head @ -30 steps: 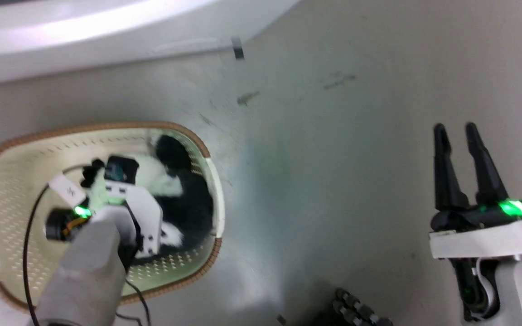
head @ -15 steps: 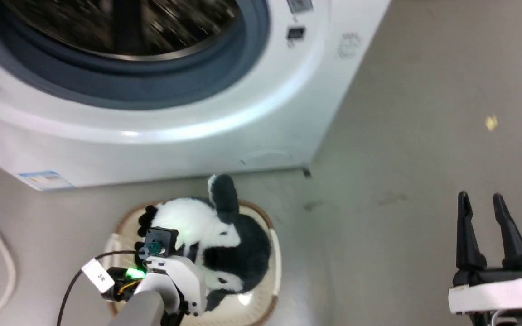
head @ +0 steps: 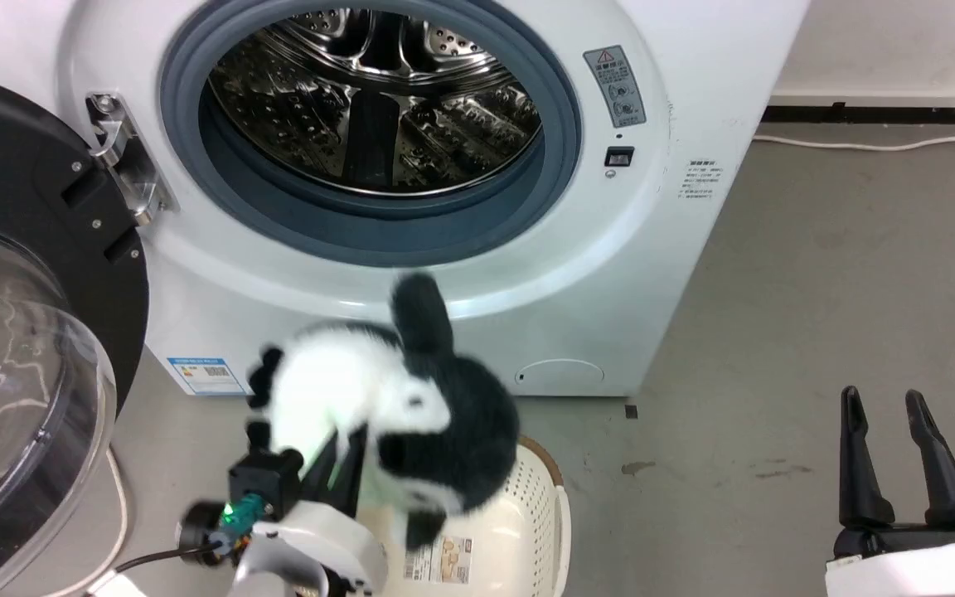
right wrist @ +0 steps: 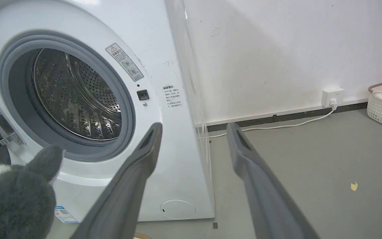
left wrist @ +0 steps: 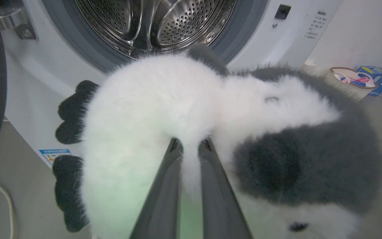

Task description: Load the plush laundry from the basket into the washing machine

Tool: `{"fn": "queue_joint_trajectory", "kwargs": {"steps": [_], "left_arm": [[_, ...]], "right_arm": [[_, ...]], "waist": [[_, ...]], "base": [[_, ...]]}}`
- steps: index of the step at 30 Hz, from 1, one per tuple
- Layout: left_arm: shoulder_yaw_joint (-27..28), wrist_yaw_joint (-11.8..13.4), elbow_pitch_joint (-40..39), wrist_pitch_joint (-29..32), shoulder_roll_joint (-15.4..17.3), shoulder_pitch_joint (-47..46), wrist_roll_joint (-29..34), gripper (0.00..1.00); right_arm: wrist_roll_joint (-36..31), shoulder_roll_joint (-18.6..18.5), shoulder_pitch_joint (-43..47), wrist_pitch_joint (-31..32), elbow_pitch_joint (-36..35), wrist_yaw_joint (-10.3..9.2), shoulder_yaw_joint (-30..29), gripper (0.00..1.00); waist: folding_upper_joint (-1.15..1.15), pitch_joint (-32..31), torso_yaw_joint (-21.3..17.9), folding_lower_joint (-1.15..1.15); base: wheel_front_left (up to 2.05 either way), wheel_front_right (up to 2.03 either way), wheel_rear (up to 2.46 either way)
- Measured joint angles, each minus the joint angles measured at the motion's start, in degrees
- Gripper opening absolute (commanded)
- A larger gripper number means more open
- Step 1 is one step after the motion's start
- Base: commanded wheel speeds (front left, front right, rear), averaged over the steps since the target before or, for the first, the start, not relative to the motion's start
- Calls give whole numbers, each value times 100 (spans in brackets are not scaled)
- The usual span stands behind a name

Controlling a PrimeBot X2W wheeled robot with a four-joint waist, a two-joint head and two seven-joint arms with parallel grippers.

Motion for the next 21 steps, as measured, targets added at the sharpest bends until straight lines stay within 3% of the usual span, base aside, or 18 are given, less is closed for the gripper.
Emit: {"fn": "queue_joint_trajectory", "kwargs": {"steps": [7,12,21], "left_arm": [[359,46,-1356,-4,9,59,459,0],[483,37,-1675,-4,69,-486,616,0],[808,13,-1543,527,801,-2632,889,0]], "right_arm": [[37,0,-155,1,-91,0,121,100],[136,0,-428,1,-130,0,209,100],[569,7,-1075,1,-149,0,472,100]], "waist": [[0,359,-132,2],[0,861,-273,3],[0,2056,-769,3]], "base": [[0,0,0],[0,0,0],[0,0,0]]}}
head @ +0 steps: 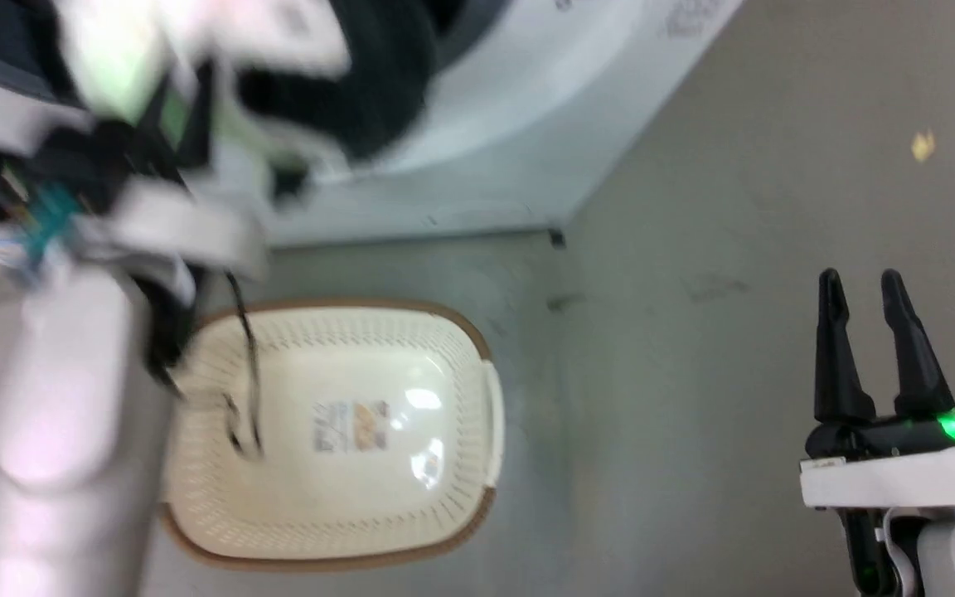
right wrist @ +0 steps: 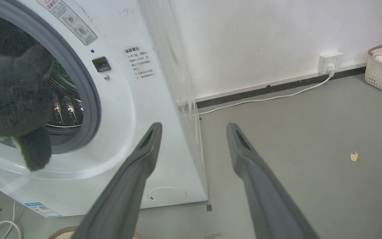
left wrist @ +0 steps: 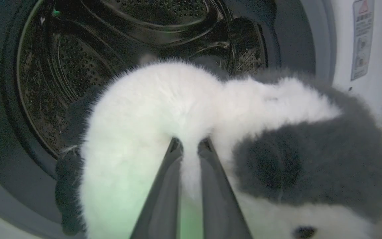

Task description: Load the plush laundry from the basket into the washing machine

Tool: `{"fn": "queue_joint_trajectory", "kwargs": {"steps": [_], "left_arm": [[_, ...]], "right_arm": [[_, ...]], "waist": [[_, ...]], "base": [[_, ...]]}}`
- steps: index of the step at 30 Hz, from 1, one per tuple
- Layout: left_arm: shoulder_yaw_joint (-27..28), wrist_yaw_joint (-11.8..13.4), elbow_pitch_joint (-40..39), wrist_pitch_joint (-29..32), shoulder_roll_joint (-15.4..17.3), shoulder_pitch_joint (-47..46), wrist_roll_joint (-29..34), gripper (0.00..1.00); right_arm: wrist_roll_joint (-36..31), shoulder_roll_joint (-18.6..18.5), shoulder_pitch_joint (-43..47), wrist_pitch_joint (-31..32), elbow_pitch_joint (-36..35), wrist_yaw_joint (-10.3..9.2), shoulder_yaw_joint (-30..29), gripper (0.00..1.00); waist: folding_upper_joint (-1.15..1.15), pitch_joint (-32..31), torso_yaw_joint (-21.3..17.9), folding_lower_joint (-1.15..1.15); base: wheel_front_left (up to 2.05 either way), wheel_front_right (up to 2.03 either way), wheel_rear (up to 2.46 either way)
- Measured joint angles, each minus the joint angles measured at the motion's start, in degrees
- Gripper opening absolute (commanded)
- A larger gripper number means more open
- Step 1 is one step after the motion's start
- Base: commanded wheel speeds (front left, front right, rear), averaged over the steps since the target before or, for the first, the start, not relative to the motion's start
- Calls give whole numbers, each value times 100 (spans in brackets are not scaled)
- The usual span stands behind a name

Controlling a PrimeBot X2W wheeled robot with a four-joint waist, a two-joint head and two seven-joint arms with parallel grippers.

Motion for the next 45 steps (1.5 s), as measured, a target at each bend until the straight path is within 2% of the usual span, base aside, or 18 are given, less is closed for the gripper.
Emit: {"fn": "queue_joint_trajectory", "kwargs": {"steps": [1,2,3,8,12,19,27,28,29,37,45], "left_arm": [[25,-1,54,94,94,-282,25,0],[80,-24,294,497,343,-1173,80,0],[79,-27,423,646,430,-1479,110,0],[76,-58,1261,1199,767,-2835,271,0],[121,-55,2029,1491,917,-3708,293,0],[-54,-23,3187,1727,1168,-4534,509,0],[-370,-49,3893,1709,1172,-5027,715,0],[-377,-49,3964,1667,1160,-5031,705,94],[-387,-48,4038,1621,1149,-5033,702,100],[-377,-74,4600,982,931,-4540,426,100],[-437,-209,4797,-302,425,-3115,-60,100]], "right_arm": [[46,0,-46,0,15,0,29,100],[189,1,-174,0,67,0,80,100],[230,1,-220,0,77,0,92,100],[425,1,-398,0,152,0,238,100],[580,2,-571,0,159,0,244,100],[913,1,-703,0,174,0,355,100],[916,1,-732,0,190,0,380,100],[901,1,-733,0,189,0,372,100],[895,1,-736,0,187,0,352,100],[573,1,-733,0,131,0,62,100],[-46,1,-392,-1,19,0,-282,100]], "waist": [[0,134,-66,0],[0,518,-275,0],[0,643,-344,0],[0,1184,-685,1],[0,1522,-956,0],[0,1922,-1288,0],[0,2021,-1292,-1],[0,1999,-1277,-1],[0,1973,-1259,-1],[0,1485,-1056,-1],[0,446,-681,-2]], "base": [[0,0,0],[0,0,0],[0,0,0],[0,0,0],[0,0,0],[0,0,0],[0,0,0],[0,0,0],[0,0,0],[0,0,0],[0,0,0]]}}
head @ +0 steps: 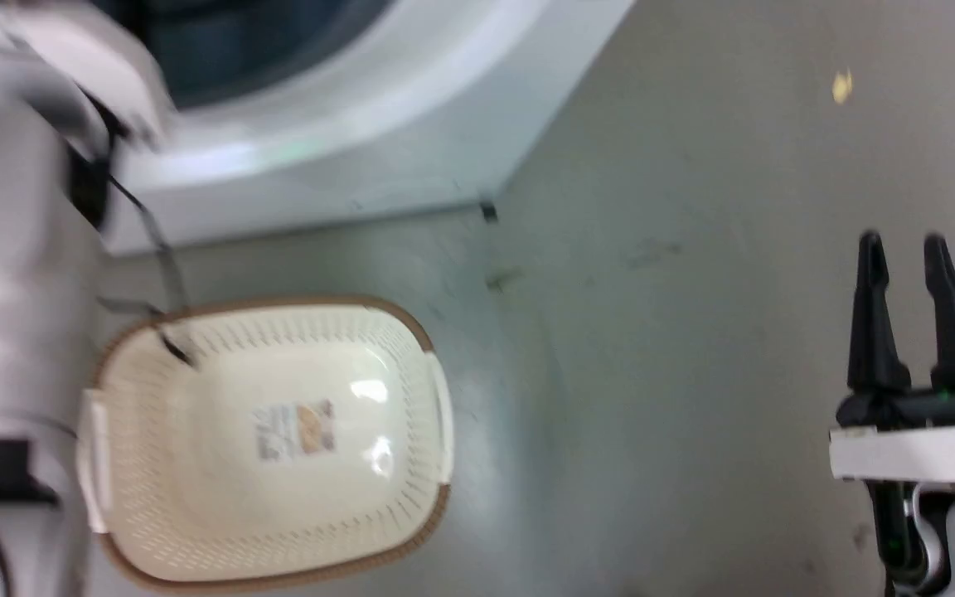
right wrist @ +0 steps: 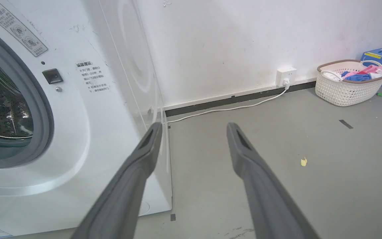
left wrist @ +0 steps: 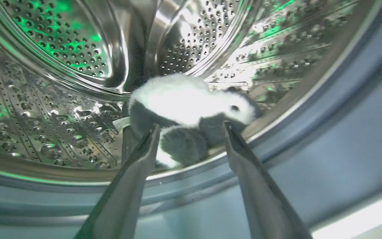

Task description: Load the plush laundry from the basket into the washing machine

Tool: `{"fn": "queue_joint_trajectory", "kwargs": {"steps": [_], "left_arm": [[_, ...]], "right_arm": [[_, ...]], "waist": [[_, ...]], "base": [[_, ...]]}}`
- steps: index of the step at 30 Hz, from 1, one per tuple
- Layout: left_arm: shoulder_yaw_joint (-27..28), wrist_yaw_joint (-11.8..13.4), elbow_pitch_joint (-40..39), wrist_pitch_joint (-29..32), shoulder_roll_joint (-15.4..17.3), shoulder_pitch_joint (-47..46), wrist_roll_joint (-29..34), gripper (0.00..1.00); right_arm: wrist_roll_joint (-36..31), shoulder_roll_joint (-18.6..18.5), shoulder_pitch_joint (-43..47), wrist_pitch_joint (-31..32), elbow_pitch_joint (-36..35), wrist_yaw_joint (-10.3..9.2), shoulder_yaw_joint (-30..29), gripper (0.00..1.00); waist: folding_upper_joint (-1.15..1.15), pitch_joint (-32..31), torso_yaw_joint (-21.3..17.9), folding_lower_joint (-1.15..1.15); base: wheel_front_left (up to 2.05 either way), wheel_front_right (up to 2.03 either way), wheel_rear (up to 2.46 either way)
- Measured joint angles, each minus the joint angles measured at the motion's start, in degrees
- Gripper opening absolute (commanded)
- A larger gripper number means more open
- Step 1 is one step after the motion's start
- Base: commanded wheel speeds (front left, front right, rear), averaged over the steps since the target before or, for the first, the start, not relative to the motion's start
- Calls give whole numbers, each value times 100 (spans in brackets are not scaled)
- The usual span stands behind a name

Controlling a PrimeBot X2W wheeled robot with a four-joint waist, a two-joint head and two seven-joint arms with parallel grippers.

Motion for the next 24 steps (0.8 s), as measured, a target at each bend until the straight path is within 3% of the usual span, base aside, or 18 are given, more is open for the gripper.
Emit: {"fn": "queue_joint_trajectory", "kwargs": {"steps": [2,3,11,16,24], "left_arm": [[-53,-16,-77,-137,-140,414,-113,100],[-104,-18,-402,-209,-287,1076,-292,100],[253,13,-2787,-233,-553,3368,-539,100],[448,160,-3925,-233,-913,4786,-558,100],[448,448,-4845,-233,-1326,6256,-248,100]], "right_arm": [[-141,0,170,1,-5,0,-73,100],[-324,-1,374,0,-29,0,-138,100],[-623,0,876,0,-81,0,-146,100],[-684,1,1141,0,-97,0,-131,100],[-988,-46,1448,0,-79,0,159,100]], "waist": [[0,-308,121,-1],[0,-772,327,-1],[0,-1915,954,-2],[0,-2425,1389,-1],[0,-2916,1928,0]], "base": [[0,0,0],[0,0,0],[0,0,0],[0,0,0],[0,0,0]]}}
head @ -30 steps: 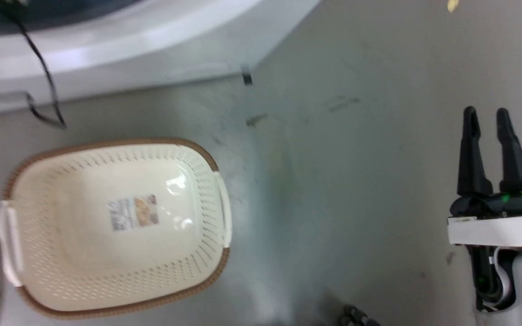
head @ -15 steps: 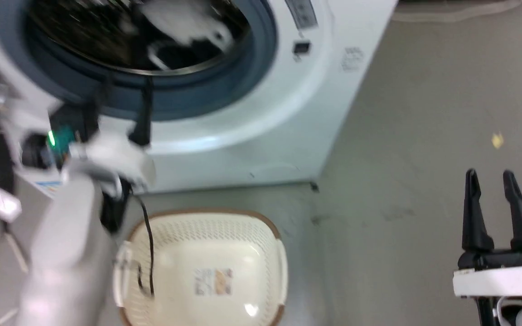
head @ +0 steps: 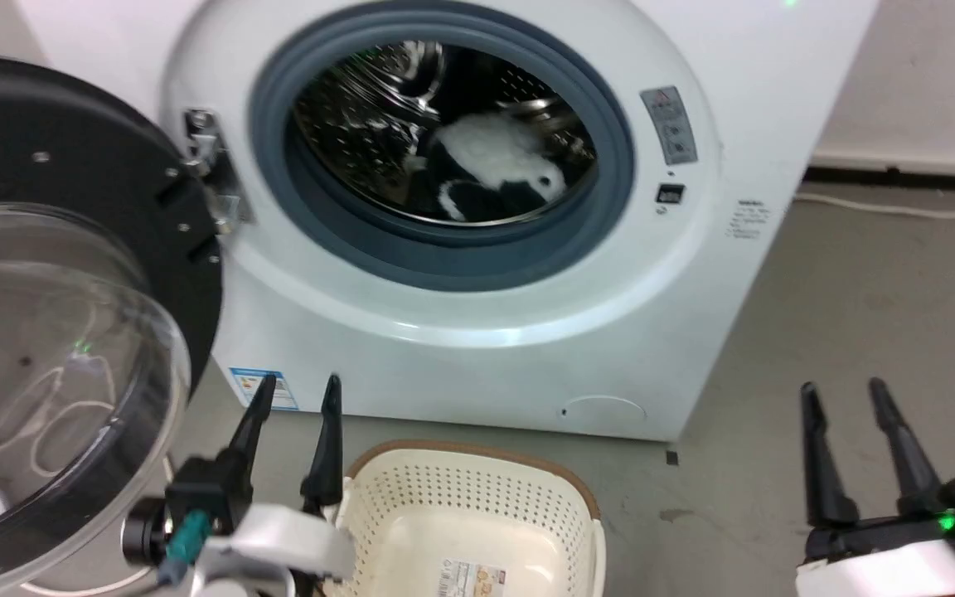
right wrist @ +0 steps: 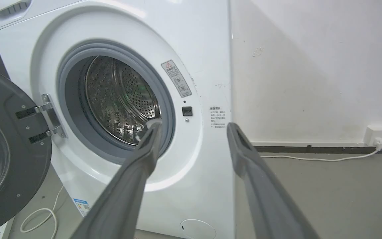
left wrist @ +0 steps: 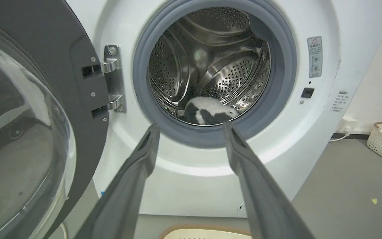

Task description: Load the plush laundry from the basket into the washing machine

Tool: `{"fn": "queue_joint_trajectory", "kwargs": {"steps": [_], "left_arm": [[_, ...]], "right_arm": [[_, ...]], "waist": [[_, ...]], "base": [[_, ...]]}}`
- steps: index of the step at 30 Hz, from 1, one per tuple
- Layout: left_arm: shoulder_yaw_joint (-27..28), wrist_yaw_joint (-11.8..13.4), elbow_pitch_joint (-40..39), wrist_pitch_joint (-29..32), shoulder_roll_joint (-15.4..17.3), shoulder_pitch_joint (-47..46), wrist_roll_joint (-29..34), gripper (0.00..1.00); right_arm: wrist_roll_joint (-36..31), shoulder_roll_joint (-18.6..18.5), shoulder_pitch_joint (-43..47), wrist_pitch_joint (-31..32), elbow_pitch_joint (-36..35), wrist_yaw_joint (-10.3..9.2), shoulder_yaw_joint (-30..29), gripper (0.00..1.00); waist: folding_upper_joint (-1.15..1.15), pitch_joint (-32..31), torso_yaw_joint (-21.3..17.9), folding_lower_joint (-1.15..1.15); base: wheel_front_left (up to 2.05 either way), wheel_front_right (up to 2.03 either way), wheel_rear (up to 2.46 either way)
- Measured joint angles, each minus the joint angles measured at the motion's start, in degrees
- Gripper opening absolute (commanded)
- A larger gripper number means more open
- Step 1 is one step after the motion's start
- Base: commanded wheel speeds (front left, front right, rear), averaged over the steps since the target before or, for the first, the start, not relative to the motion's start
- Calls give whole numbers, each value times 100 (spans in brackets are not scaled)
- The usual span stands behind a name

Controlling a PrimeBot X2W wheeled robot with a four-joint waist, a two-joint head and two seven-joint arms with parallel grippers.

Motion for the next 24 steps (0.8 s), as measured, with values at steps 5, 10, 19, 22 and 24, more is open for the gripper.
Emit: {"fn": "queue_joint_trajectory", "kwargs": {"steps": [5,10,19,22,24], "left_arm": [[-36,174,-420,0,-155,581,312,100],[-46,119,-443,0,-178,682,394,100],[-21,86,-457,4,-254,709,405,0],[-20,87,-457,11,-255,709,405,0],[-18,88,-457,26,-255,709,405,0]], "right_arm": [[-142,-21,133,0,43,0,140,100],[-125,-7,214,-1,101,0,98,100],[-63,18,208,4,177,0,129,0],[-64,18,208,5,177,0,133,0],[-66,18,207,22,177,0,133,0]], "waist": [[0,-169,147,1],[0,-221,154,0],[0,-207,120,2],[0,-207,120,2],[0,-207,121,2]], "base": [[0,0,0],[0,0,0],[0,0,0],[0,0,0],[0,0,0]]}}
